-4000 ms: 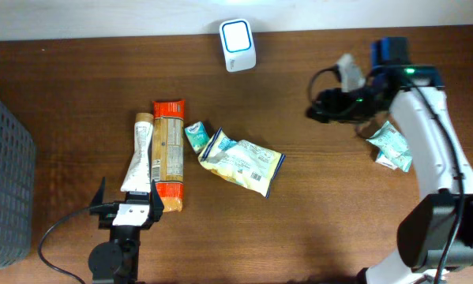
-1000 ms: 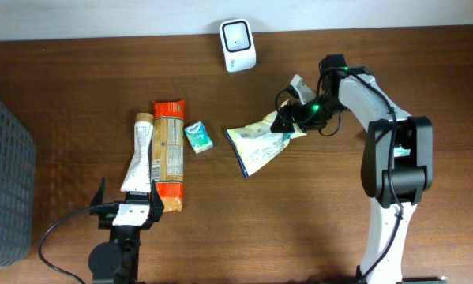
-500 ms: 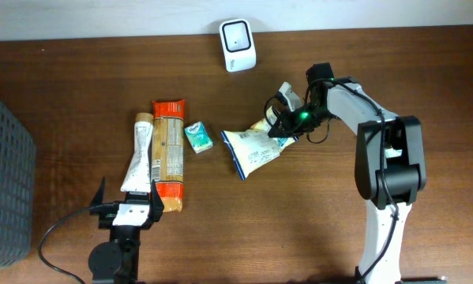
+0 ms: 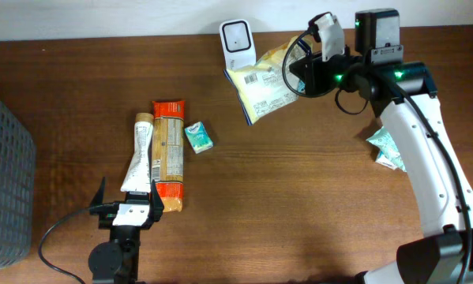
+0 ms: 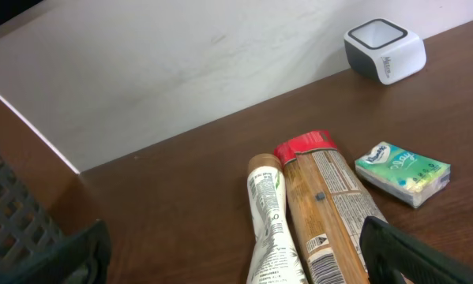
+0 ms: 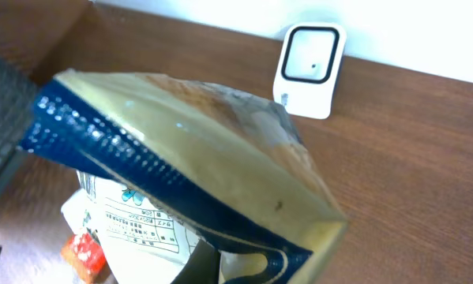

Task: Scan the item barcode
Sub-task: 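Carry the snack bag up and hold it under the scanner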

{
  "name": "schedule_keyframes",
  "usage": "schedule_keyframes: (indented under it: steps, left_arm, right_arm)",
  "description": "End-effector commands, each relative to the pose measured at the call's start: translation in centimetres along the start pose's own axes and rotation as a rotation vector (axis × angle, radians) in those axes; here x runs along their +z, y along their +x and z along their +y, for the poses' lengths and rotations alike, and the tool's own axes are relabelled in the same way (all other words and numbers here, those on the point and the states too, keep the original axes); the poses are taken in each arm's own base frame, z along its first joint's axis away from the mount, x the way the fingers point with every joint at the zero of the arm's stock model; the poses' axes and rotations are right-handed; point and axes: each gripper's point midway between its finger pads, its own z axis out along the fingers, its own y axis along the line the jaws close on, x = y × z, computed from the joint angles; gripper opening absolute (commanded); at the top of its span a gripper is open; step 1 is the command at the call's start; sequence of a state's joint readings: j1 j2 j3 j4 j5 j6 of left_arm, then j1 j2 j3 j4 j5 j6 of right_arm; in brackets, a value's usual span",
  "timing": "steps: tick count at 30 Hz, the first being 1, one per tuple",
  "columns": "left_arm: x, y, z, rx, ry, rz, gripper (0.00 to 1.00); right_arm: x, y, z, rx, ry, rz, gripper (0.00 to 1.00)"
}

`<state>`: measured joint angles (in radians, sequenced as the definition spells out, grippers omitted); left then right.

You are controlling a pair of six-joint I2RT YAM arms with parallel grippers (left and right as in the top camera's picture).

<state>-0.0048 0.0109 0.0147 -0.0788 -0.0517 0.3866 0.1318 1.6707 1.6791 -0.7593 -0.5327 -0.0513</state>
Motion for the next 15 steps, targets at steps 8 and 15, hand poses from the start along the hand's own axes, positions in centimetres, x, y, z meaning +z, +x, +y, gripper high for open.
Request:
schedule_keyframes:
  steps: [8,15]
  left_arm:
    - [0.0,0.2,0.0,0.011,-0.002,0.002,0.99]
    - [0.0,0.2,0.0,0.011,-0.001,0.002,0.99]
  right_arm:
    - [0.1,-4.1,-0.1,-0.184,0.373,-0.127,0.04]
    - [7.8,-12.3,-1.7,-0.814,0.829,-0.345,0.04]
